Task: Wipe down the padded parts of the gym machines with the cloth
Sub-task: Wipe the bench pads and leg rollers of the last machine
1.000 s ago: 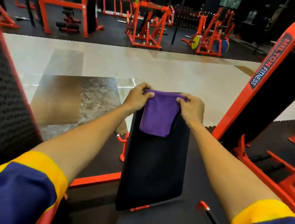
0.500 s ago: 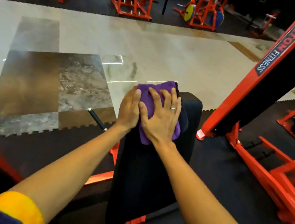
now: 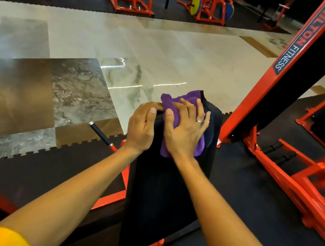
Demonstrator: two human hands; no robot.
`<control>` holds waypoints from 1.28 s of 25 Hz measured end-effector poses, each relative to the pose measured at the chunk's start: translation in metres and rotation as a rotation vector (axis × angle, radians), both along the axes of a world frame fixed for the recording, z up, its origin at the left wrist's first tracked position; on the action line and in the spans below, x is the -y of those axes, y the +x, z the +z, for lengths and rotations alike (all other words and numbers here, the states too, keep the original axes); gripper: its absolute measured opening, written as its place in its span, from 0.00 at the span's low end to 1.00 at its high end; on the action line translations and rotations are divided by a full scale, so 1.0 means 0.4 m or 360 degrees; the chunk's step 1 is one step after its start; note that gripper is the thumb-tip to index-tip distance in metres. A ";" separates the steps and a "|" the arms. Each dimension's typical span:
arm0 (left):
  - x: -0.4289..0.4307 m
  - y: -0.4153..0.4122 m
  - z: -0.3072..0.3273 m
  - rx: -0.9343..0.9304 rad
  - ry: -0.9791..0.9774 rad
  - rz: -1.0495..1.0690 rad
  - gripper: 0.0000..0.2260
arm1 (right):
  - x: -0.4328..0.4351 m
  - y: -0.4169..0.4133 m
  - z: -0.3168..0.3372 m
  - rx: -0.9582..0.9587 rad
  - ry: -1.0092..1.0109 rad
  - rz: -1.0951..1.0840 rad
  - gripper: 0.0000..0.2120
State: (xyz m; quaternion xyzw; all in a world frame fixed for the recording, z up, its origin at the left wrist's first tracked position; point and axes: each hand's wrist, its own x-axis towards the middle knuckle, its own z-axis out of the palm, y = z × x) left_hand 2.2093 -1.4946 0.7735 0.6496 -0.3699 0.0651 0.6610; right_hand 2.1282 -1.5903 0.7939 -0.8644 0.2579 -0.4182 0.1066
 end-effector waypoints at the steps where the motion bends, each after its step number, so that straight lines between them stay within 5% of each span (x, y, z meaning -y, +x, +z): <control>1: 0.000 0.000 0.002 -0.0012 0.0017 0.0002 0.18 | 0.037 -0.012 0.010 -0.0077 -0.0076 0.0033 0.19; 3: 0.001 -0.002 0.007 -0.0018 0.0040 0.0011 0.18 | 0.131 -0.028 0.038 -0.0130 0.0001 -0.0066 0.23; 7: 0.002 -0.006 0.010 0.0003 0.0033 0.0043 0.16 | 0.144 0.011 0.075 0.0124 0.0689 -0.0467 0.27; 12: 0.000 -0.008 0.009 0.0011 0.0061 0.0063 0.18 | -0.103 0.013 -0.043 0.0219 0.0254 -0.0144 0.25; 15: -0.004 -0.006 0.007 0.0016 0.0069 0.0047 0.17 | 0.000 -0.027 -0.048 0.0049 0.0200 -0.0145 0.29; 20: 0.000 -0.005 0.007 0.0023 0.0072 0.0051 0.17 | 0.159 -0.014 0.049 0.0180 0.1051 -0.0500 0.23; 24: -0.001 -0.004 0.002 0.0111 0.0064 0.0086 0.17 | -0.052 0.021 -0.026 0.0232 0.0508 -0.0336 0.24; 27: -0.012 -0.003 0.027 0.0187 0.0298 0.0060 0.17 | -0.100 -0.034 -0.109 0.0142 0.0340 -0.0133 0.29; 32: -0.019 0.062 0.117 0.0548 0.1221 -0.0407 0.22 | 0.092 -0.052 -0.075 0.0349 0.1000 -0.0519 0.30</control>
